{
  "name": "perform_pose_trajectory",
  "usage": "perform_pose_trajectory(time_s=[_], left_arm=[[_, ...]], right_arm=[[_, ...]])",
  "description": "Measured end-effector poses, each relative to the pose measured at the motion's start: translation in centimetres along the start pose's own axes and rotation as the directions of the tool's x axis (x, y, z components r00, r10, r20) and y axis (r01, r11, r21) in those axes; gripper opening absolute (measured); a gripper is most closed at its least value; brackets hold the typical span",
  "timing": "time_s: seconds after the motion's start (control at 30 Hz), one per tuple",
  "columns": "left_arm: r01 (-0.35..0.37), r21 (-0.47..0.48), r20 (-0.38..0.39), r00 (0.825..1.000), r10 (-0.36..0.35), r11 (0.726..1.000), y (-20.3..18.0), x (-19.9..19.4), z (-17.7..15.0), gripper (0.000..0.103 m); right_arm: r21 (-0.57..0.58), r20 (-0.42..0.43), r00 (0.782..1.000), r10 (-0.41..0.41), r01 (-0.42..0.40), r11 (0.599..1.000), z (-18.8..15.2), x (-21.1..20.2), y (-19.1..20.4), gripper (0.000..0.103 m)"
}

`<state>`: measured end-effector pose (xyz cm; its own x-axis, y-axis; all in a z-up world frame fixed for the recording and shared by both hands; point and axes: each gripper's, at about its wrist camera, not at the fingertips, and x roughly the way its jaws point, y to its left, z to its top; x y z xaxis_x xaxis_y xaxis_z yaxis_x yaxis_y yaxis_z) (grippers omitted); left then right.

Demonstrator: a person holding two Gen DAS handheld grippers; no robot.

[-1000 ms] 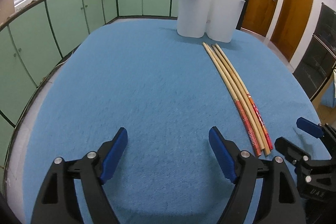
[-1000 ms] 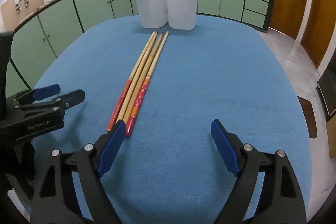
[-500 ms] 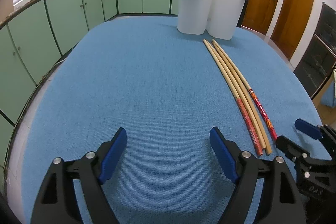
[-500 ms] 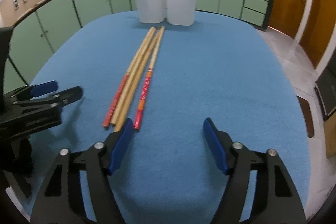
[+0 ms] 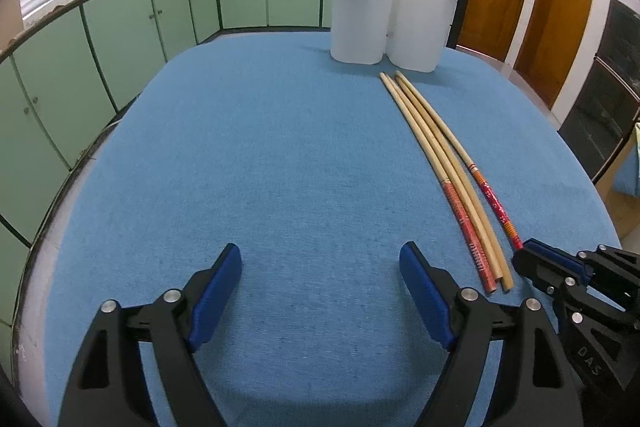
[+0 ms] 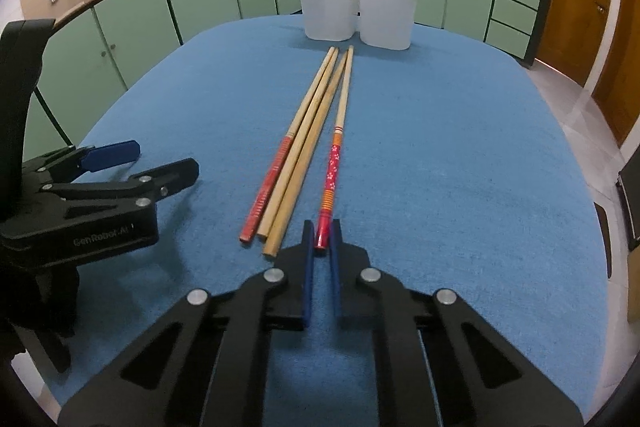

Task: Organize utensils
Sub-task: 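Close the right tool on a red-patterned chopstick and pull it out, then close the left tool on the last red-patterned chopstick while the right tool holds its chopstick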

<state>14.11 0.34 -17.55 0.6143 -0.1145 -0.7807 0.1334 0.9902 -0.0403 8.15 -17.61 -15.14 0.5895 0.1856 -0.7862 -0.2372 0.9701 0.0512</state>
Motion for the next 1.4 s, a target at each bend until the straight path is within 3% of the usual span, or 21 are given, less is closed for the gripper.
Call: perform_pose_trajectory(time_s=[0.57,0.83,1.03,1.27,1.4], left_arm=[[0.135,0.074,-0.026,0.991,-0.133,0.988,-4.5,-1.5,-1.4,0.080],[0.073,0.122,-0.029,0.997,-0.070,0.990,-5.6,-0.7,-1.2,0.083],[0.019,0.082,-0.023,1.000,-0.017,0.996,-3.7,-0.7,-1.1,0.083],[0.026,0.059,-0.008,1.000,-0.026,0.998,-2.8,-0.9,-1.0,0.082],[0.031,0.076,-0.008,1.000,-0.030,0.997,-3.3,-0.8,-0.9,0.073]], right_arm=[[0.116,0.007,0.998,-0.059,0.058,0.992,-1.0,-0.8,-4.7,0.005],[0.115,0.008,0.998,-0.059,0.057,0.992,-0.9,-0.8,-4.8,0.005],[0.113,0.007,0.998,-0.059,0.057,0.992,-0.9,-0.8,-4.8,0.005],[0.117,0.011,0.999,-0.041,0.039,0.992,-1.1,-1.0,-5.0,0.007],[0.119,0.010,0.999,-0.035,0.034,0.992,-1.2,-1.1,-5.1,0.007]])
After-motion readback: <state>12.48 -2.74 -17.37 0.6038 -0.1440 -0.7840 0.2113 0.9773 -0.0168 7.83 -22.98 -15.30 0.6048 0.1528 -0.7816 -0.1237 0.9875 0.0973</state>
